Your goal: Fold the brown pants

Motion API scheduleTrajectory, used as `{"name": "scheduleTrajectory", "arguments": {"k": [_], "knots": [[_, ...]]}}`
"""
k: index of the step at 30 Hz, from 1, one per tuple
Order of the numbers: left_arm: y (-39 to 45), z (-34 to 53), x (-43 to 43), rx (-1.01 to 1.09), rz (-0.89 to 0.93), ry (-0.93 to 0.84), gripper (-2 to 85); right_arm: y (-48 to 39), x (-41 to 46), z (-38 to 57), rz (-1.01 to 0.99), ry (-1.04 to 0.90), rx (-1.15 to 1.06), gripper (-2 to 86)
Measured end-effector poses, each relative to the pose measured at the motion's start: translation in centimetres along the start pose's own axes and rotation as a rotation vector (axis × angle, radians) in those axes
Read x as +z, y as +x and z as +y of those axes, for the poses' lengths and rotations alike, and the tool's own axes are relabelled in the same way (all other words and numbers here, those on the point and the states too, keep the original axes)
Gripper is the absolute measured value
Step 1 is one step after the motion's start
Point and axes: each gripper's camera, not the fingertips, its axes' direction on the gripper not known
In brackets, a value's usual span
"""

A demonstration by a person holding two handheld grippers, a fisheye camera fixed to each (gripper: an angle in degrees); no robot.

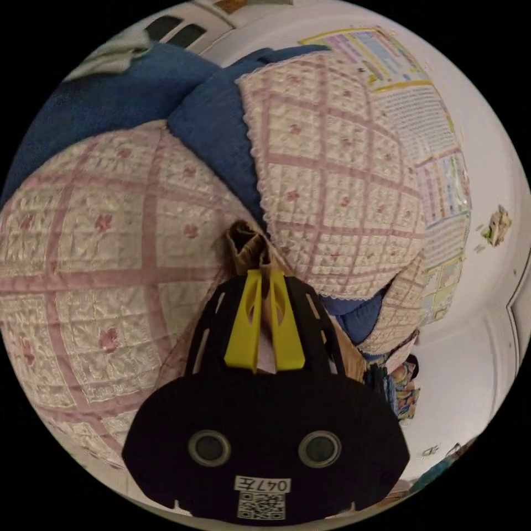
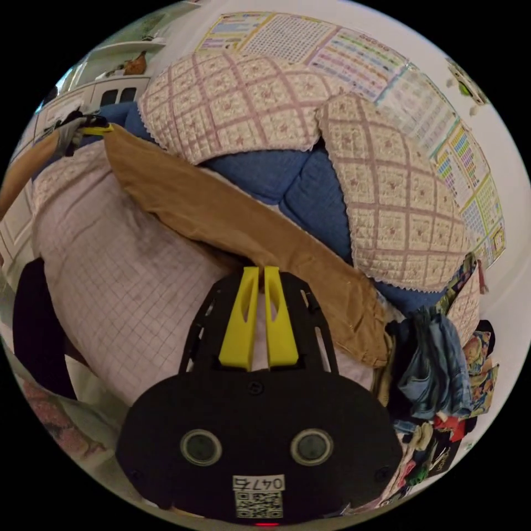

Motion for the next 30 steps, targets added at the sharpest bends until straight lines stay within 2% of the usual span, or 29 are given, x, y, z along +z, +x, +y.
{"name": "scheduleTrajectory", "arguments": {"k": [3, 6, 9, 12, 13, 15, 17, 18, 21, 23, 25, 28, 30], "knots": [[5.4, 2.4, -8.4, 0.156, 0.018, 0.045, -0.8, -0.6, -1.3, -0.4, 0.004, 0.009, -0.035, -0.9], [5.6, 9.2, -18.2, 0.184, 0.009, 0.053, -0.8, -2.8, -2.0, 1.3, -0.013, -0.053, -0.115, -0.8], [-0.7, 18.9, -24.8, 0.056, -0.062, 0.001, -0.7, -6.5, 0.4, 4.1, -0.13, -0.149, -0.181, -0.7], [-8.4, 27.3, -27.3, -0.107, -0.1, -0.079, -0.5, -10.6, 5.3, 6.4, -0.247, -0.269, -0.229, -0.3], [-9.8, 28.5, -27.7, -0.144, -0.068, -0.07, -0.5, -12.0, 7.0, 6.8, -0.252, -0.29, -0.253, 0.1], [-13.7, 31.8, -29.6, -0.275, 0.147, 0.002, 0.2, -13.6, 8.6, 7.0, -0.26, -0.31, -0.301, 0.8], [-14.0, 32.4, -31.1, -0.288, 0.215, 0.026, 1.6, -15.1, 9.1, 6.2, -0.309, -0.354, -0.397, 2.0], [-13.1, 32.2, -32.3, -0.254, 0.187, 0.018, 3.0, -15.5, 9.1, 5.8, -0.329, -0.357, -0.422, 2.1], [-10.3, 31.3, -35.2, -0.154, 0.111, 0.0, 4.7, -17.9, 7.8, 2.0, -0.448, -0.174, -0.502, 2.2], [-8.9, 30.9, -36.9, -0.127, 0.079, -0.001, 4.3, -22.6, 7.3, -2.6, -0.614, 0.072, -0.621, 1.9], [-7.5, 30.8, -38.4, -0.095, 0.034, -0.005, 3.9, -27.3, 8.5, -6.1, -0.697, 0.19, -0.728, 1.6], [-5.2, 31.0, -40.7, -0.049, -0.02, -0.023, 3.8, -34.8, 13.8, -11.6, -0.61, 0.235, -0.86, 1.3], [-3.2, 31.1, -42.6, -0.01, -0.05, -0.032, 3.9, -37.9, 18.0, -14.5, -0.613, 0.211, -0.87, 1.3]]}}
